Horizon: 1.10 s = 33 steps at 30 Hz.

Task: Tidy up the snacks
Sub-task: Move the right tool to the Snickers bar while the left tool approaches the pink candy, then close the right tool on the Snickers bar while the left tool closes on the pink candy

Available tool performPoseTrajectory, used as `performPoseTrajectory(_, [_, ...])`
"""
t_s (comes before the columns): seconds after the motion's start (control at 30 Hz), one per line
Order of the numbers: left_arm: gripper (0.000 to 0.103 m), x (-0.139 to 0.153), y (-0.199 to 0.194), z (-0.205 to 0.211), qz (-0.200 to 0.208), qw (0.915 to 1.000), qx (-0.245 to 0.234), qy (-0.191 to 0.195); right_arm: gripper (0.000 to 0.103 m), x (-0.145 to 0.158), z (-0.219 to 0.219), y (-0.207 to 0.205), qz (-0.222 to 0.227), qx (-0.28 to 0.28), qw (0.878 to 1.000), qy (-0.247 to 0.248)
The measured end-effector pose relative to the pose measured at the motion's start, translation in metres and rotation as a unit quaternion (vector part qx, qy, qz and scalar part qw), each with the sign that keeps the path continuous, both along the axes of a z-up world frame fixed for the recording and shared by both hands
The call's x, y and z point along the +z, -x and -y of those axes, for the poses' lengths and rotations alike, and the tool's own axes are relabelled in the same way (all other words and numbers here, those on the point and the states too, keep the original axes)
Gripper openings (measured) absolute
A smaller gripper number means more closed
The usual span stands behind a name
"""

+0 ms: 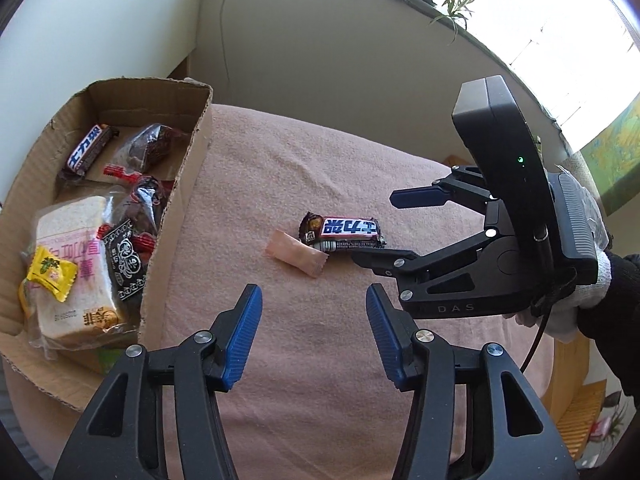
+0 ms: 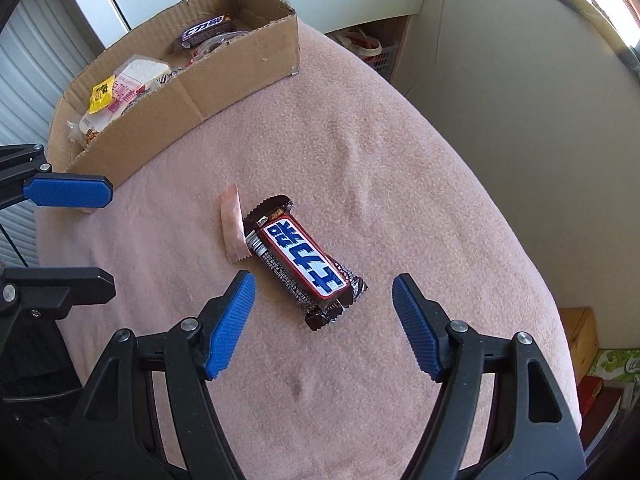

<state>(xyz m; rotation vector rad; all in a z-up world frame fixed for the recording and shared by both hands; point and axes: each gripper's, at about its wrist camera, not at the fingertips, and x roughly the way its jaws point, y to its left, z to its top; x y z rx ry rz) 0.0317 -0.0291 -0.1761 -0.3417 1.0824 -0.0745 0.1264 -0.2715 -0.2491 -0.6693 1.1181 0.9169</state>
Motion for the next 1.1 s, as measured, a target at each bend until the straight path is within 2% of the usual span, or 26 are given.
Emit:
performPoseTrajectory(0.23, [0.05,-0.016,-0.011,0.01,-0.014,0.9999,0.0,0.005,0.074,-0.013,-0.005,-0.005,0.003,0.021,1.0,-0.001])
performPoseTrajectory(0.37, [0.046,-0.027,-0.018,0.008,-0.026,0.9995,0.011,0.014,0.073,-0.017,-0.007,-0.008,-0.002,0.024,1.0,-0.01])
performPoseTrajectory(0.5, [0.045,-0.037,-0.026,0.002,-0.038,0.9985,0.027,0.027,0.066,-0.022,-0.005,-0.013,-0.011,0.024,1.0,-0.016])
performPoseTrajectory(0.63, [0.045,-0.047,-0.035,0.001,-0.053,0.9972,0.041,0.032,0.05,-0.025,0.006,-0.018,-0.012,0.014,1.0,-0.022])
performPoseTrajectory(0.77, [0.045,-0.057,-0.044,0.001,-0.068,0.9954,0.047,0.048,0.047,-0.025,0.018,-0.026,-0.018,-0.002,0.999,-0.029])
performPoseTrajectory(0.93, [0.045,-0.058,-0.061,0.009,-0.064,0.9967,0.039,0.032,0.045,-0.025,0.028,-0.032,-0.022,-0.019,0.999,-0.034])
performPoseTrajectory(1.1, [0.045,-0.058,-0.077,0.026,-0.054,0.9982,0.017,-0.019,0.045,-0.028,0.03,-0.034,-0.025,-0.042,0.998,-0.033])
